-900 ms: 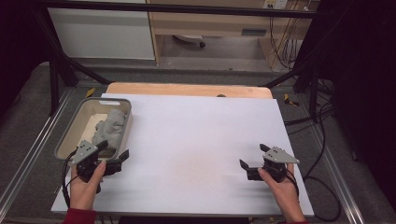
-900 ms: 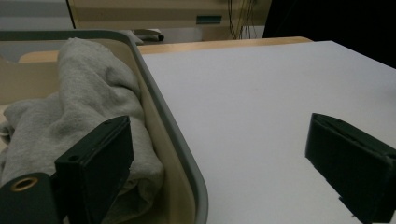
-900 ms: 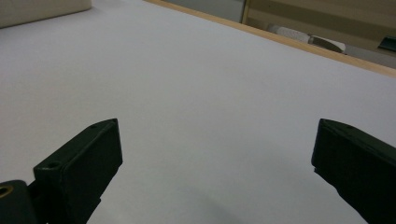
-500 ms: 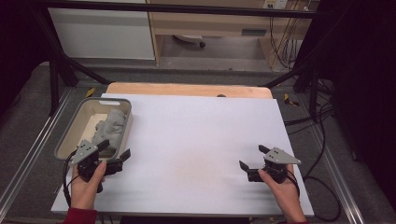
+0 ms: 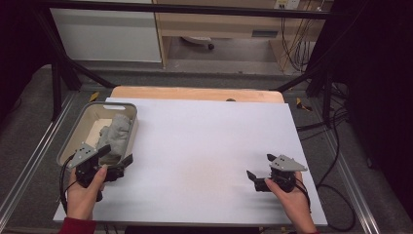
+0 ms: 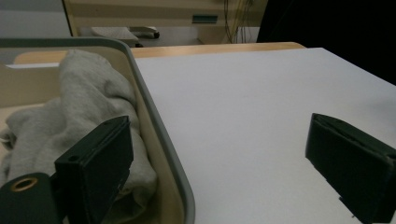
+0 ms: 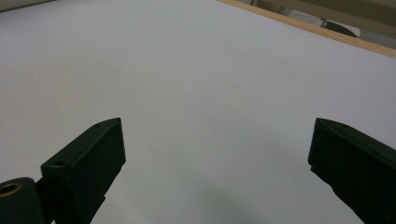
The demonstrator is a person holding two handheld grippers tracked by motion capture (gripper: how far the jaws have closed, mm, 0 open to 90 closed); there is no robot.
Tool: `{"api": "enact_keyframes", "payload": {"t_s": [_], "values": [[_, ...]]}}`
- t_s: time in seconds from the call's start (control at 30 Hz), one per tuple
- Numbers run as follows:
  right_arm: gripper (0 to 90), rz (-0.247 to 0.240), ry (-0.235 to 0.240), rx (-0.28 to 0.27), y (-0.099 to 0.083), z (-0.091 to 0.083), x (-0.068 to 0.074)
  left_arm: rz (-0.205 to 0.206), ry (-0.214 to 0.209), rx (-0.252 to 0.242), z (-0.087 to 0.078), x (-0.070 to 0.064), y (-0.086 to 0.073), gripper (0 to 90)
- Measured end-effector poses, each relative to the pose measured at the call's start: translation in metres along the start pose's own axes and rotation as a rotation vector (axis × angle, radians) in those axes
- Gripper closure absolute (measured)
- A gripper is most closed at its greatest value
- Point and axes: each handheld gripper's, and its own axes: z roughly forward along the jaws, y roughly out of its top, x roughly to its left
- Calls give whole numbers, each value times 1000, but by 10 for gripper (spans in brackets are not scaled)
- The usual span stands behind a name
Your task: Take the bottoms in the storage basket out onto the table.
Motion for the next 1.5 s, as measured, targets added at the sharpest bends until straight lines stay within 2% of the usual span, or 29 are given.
{"api": "enact_keyframes", "payload": {"t_s": [0.1,0.13,0.17,0.2,0.23,0.3,0.33,0.37,0.43,0.5,0.57,0.67,0.73,0.77,1.03,1.27,1.4,1.47,1.5], "values": [[43,16,-8,10,-4,-2,-1,20,16,-27,0,-1,10,83],[43,38,-3,5,-3,-2,-1,43,64,-90,-3,0,21,97],[43,53,1,-7,-2,-2,-3,51,76,-111,-2,1,26,105],[43,62,3,-17,0,-2,-3,51,76,-111,-2,1,26,104],[43,59,-2,-30,3,-2,-3,65,73,-116,2,3,40,104],[42,34,-14,-35,5,-2,-1,76,71,-111,3,3,45,101],[42,22,-7,-27,5,0,-1,106,73,-83,10,4,55,99],[42,15,-8,-21,5,2,-1,111,63,-64,13,4,58,92],[43,18,-2,-15,5,4,0,95,40,-30,21,5,61,85],[43,10,-6,-24,6,3,1,92,56,10,28,6,65,85],[43,5,-18,-24,5,2,2,89,61,28,29,7,67,90],[45,7,-25,-16,2,1,2,66,71,40,35,10,73,88],[47,19,-41,5,-2,0,0,62,120,51,38,17,77,94],[49,22,-43,8,-3,-1,0,55,128,44,39,20,77,97],[50,28,-42,8,-3,2,-1,47,139,80,41,38,79,99],[50,18,-40,9,-3,3,-1,44,173,106,42,51,85,100],[48,1,-31,14,-5,1,1,15,183,110,40,57,84,103],[46,-2,-34,21,-6,1,1,4,221,118,41,63,81,126],[45,0,-37,26,-6,0,1,4,221,118,41,63,81,127]]}}
